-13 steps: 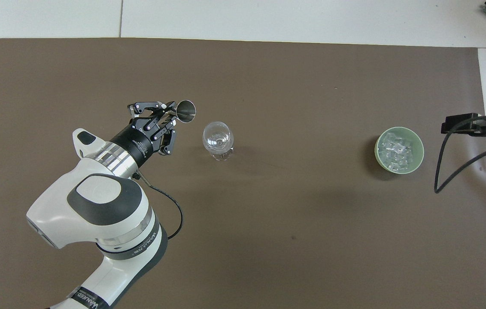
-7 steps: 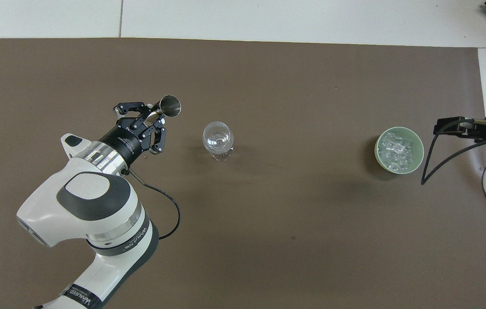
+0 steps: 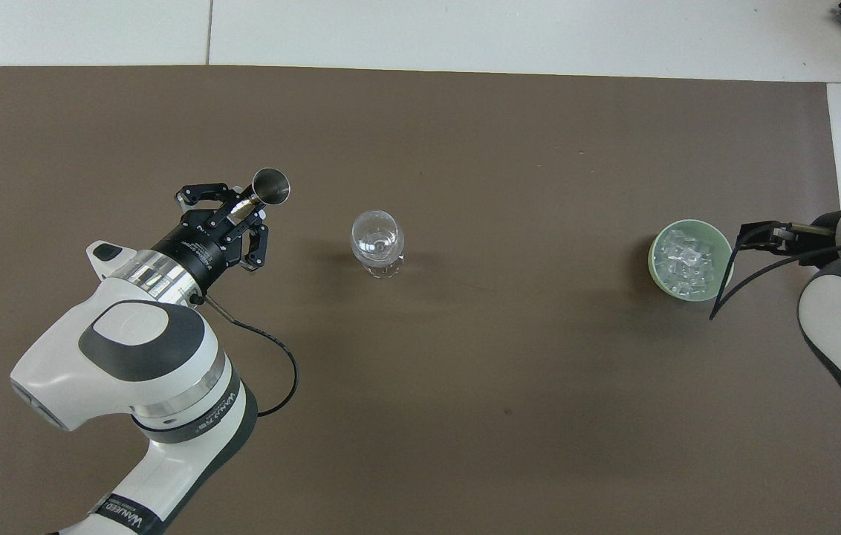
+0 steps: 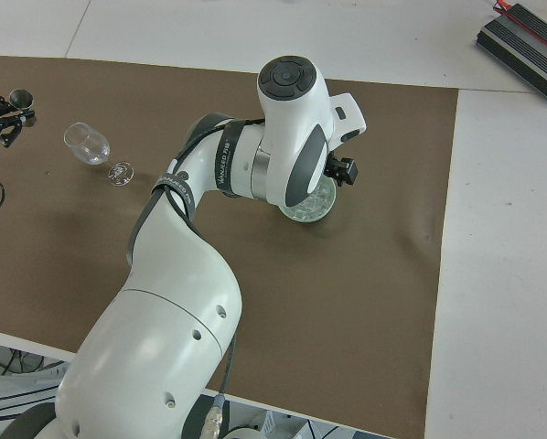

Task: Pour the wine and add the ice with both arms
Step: 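Move the jigger back with the left gripper while the right gripper reaches the bowl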

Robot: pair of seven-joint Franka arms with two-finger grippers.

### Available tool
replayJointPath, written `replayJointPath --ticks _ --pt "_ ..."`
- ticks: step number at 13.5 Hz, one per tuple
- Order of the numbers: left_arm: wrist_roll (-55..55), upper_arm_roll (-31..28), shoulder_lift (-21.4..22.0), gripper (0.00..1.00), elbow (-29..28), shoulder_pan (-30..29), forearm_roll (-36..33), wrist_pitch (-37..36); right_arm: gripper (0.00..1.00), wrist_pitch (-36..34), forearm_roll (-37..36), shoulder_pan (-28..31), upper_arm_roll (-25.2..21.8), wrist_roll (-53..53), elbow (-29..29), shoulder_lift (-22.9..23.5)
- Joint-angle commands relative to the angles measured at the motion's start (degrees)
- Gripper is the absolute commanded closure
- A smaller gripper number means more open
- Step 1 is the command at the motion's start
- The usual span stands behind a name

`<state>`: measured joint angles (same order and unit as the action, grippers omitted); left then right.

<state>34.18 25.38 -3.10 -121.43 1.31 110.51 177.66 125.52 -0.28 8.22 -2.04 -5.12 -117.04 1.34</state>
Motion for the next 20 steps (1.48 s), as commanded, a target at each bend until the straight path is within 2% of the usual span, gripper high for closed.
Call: replayJointPath --ticks 1,5,7,10,11,13,14,15,17,20 --pt "1.1 0.1 2.2 1.00 -1.9 -0.6 0.5 -1.7 0.00 3.3 1.0 0.1 0.7 -0.7 -3.9 -1.6" --pt "2.3 0.1 2.8 1.00 -3.6 -3.5 0.5 -3.5 0.00 4.1 0.7 -2.7 0.7 -0.4 -5.0 -1.1" --pt "3.7 0.0 3.2 1.00 -3.9 -4.3 0.4 -4.9 0.09 7.4 0.7 -2.6 0.7 -0.3 -5.0 0.4" --pt "3.7 -0.5 5.1 1.00 -6.5 -7.3 -0.1 -12.0 0.19 9.0 0.7 -2.9 0.8 -0.4 -5.0 3.8" --pt "3.7 -0.6 5.7 1.00 -7.6 -8.2 -0.3 -14.2 0.25 9.2 0.7 -3.6 0.8 -0.5 -5.0 4.4" --pt "3.7 -0.6 6.3 1.00 -9.2 -10.2 -0.4 -16.9 0.29 9.2 0.7 -4.2 0.7 -0.9 -5.0 4.5" --pt "3.9 -0.6 6.3 1.00 -10.1 -11.1 -0.4 -18.5 0.37 9.1 0.7 -4.1 0.7 -0.8 -5.0 4.5" --pt "4.4 -0.7 6.3 1.00 -10.8 -12.1 -0.4 -20.4 0.41 9.1 0.7 -4.1 0.7 -0.9 -5.1 4.5" --pt "5.5 -0.7 6.4 1.00 -12.2 -14.0 -0.4 -23.2 0.41 9.4 0.7 -4.1 0.7 -0.9 -6.4 4.6" --pt "5.5 -1.5 7.7 1.00 -15.3 -16.2 -0.7 -28.0 0.41 13.9 0.7 -3.9 0.7 -1.0 -7.8 5.7"
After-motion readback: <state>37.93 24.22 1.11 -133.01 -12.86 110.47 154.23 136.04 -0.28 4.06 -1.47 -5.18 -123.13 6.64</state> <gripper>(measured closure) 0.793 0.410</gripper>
